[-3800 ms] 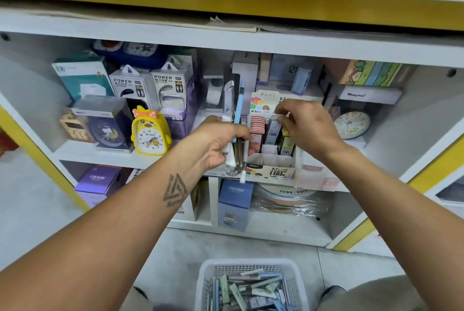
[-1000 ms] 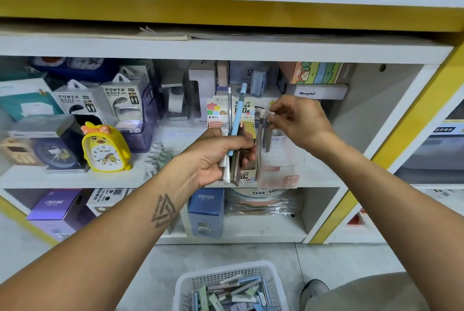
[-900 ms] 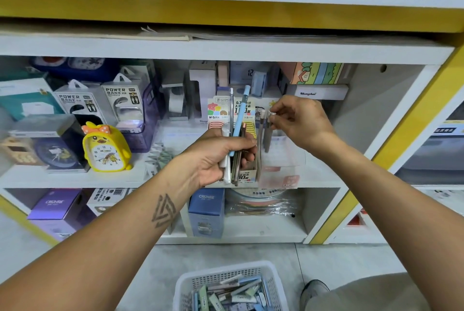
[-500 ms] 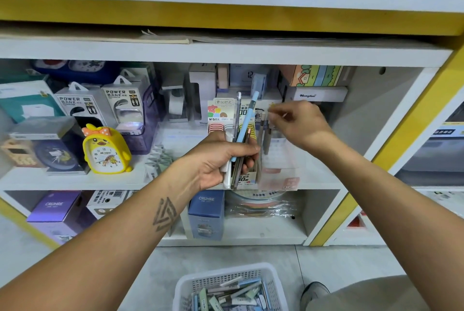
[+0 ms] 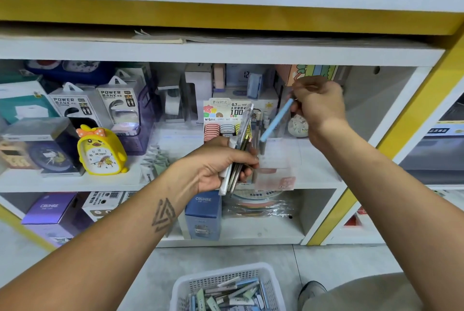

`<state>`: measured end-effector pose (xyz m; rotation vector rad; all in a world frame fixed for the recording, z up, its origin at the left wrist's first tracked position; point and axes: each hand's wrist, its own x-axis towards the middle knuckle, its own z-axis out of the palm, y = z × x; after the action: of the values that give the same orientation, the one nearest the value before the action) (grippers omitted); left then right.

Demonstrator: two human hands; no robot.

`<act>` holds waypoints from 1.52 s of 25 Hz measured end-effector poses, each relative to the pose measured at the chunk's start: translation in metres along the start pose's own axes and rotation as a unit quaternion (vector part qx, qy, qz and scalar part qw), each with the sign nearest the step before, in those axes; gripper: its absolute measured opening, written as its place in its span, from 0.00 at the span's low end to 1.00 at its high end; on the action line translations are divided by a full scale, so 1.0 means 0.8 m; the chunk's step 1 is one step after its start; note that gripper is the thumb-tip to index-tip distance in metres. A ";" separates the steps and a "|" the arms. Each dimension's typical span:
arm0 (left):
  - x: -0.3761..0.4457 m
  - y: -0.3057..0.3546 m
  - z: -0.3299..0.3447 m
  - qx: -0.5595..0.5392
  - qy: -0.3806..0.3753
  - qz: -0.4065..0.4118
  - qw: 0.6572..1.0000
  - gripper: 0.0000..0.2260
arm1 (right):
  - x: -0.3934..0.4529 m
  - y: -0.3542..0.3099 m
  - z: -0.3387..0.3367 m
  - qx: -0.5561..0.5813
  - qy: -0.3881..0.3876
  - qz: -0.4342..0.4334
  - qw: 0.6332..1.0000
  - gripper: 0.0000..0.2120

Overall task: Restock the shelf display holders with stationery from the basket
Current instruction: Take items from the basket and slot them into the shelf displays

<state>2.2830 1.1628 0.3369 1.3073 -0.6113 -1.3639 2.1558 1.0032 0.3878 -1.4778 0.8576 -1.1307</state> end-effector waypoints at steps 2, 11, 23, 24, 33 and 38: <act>0.001 0.001 0.000 -0.004 0.006 -0.001 1.000 0.07 | 0.011 0.010 -0.010 -0.117 0.032 -0.058 0.991 0.03; 0.000 0.002 0.001 -0.031 -0.016 0.004 0.999 0.05 | 0.010 0.056 -0.010 -0.348 -0.105 -0.169 0.916 0.02; -0.009 0.004 -0.003 -0.020 -0.021 0.014 0.999 0.12 | 0.007 0.075 -0.001 -0.363 -0.121 -0.216 0.898 0.03; -0.008 0.004 -0.004 -0.014 -0.016 0.019 1.000 0.12 | 0.008 0.075 -0.001 -0.376 -0.123 -0.220 0.892 0.02; 0.001 0.000 0.002 0.069 0.047 0.056 0.995 0.04 | -0.017 0.022 0.022 -0.148 -0.151 -0.039 0.977 0.09; 0.006 -0.004 0.005 0.107 0.075 0.067 0.989 0.04 | -0.031 0.010 0.033 -0.079 -0.213 -0.021 0.974 0.02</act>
<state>2.2791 1.1577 0.3335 1.4971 -0.7437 -1.1028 2.1734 1.0329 0.3746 -1.7917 0.6270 -0.7433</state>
